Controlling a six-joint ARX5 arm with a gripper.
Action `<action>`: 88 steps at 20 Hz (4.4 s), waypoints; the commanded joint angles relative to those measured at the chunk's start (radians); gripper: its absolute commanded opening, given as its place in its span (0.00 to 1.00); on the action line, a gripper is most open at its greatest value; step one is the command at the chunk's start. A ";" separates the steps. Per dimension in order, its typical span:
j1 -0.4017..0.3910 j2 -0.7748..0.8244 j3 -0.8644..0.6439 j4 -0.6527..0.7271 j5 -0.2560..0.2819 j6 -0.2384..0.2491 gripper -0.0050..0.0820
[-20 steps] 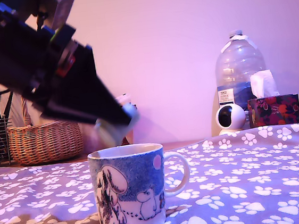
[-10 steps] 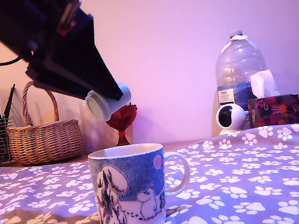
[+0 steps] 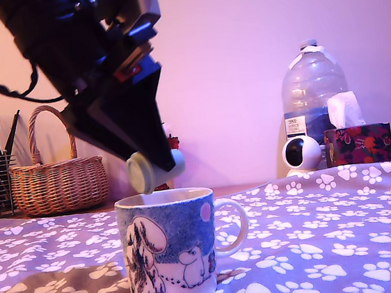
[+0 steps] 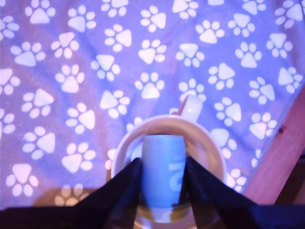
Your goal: Pick the coffee capsule and then drop it inside the coffee cup in front of you
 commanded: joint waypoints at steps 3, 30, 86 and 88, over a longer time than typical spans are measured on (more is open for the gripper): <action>-0.010 0.029 0.002 0.002 -0.003 0.006 0.29; -0.010 0.010 0.002 -0.006 0.002 0.008 0.85; 0.462 -0.399 -0.319 0.100 -0.049 -0.194 0.04; 0.462 -0.399 -0.319 0.130 -0.022 -0.194 0.04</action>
